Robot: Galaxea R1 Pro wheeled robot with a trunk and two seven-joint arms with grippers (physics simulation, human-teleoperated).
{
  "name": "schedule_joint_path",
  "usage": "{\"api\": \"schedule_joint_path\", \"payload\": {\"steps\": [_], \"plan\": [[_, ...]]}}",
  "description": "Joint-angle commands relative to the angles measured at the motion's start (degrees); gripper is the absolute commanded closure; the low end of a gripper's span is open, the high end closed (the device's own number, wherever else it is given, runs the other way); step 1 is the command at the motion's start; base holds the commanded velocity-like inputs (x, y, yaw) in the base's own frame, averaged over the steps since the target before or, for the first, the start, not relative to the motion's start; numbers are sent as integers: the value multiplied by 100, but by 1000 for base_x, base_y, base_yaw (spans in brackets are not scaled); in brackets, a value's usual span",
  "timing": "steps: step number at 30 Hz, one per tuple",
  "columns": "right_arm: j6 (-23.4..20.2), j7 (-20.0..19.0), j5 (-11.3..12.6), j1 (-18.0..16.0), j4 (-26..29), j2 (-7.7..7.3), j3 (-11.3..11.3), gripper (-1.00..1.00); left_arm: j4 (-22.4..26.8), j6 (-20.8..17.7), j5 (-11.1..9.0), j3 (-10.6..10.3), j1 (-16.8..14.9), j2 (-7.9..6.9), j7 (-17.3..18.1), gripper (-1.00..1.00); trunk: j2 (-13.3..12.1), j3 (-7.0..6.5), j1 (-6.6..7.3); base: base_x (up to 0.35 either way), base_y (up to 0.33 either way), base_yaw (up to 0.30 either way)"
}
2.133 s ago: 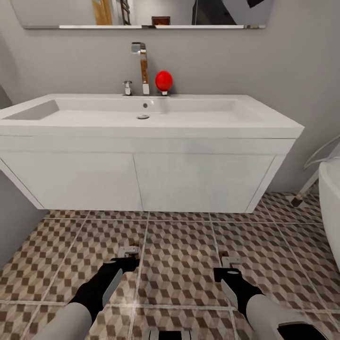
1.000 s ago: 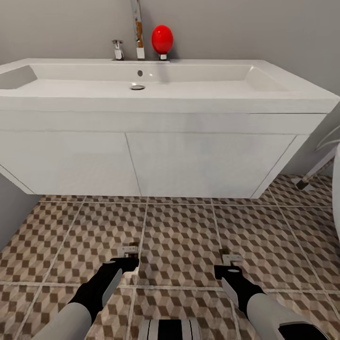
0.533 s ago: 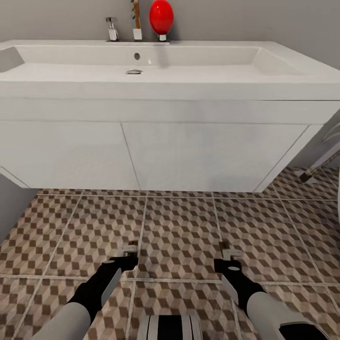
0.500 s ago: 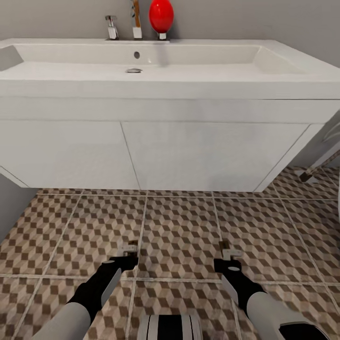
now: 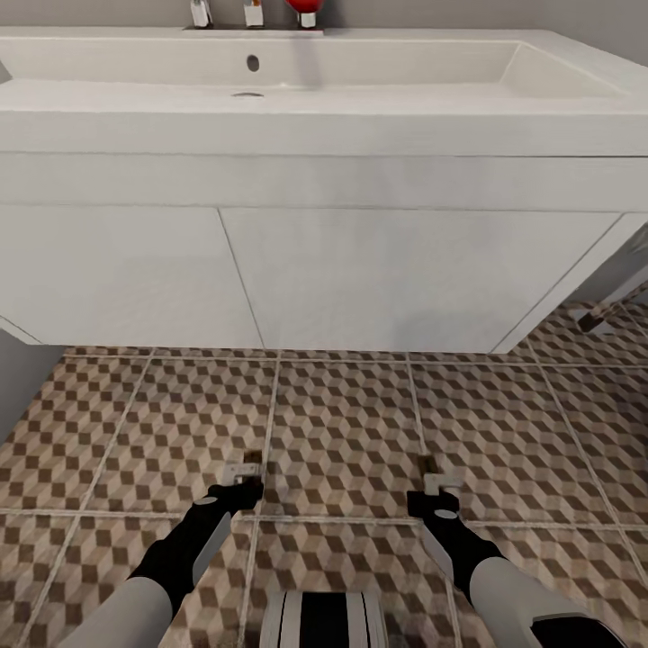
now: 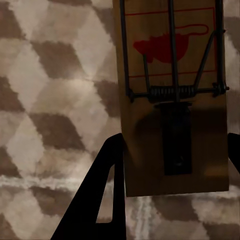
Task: Take the four mousetraps from the cabinet in the bathroom and place them on the bathroom floor. Make sure all four end up on the same floor surface, and ensure that at least two of them are either under or directly next to the same bathroom sink.
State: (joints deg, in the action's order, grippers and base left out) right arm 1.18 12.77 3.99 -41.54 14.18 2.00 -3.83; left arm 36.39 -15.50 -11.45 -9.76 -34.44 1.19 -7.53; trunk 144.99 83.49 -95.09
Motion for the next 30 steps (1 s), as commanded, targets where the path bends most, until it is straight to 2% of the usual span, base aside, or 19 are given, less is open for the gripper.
{"api": "schedule_joint_path", "payload": {"steps": [1,9,30], "plan": [[19,15,51,-3,-3,0,-39,100,24,-19,-47,-34,-1,-5,-65,100,3,26,-1,0,0,0],[22,15,38,-1,1,10,-39,100,85,-7,-42,-34,-1,-5,-65,100,14,203,-22,0,0,0],[14,15,36,6,67,11,-39,100,111,-6,-41,-34,-1,-4,-69,100,14,203,-22,0,0,0]]}}
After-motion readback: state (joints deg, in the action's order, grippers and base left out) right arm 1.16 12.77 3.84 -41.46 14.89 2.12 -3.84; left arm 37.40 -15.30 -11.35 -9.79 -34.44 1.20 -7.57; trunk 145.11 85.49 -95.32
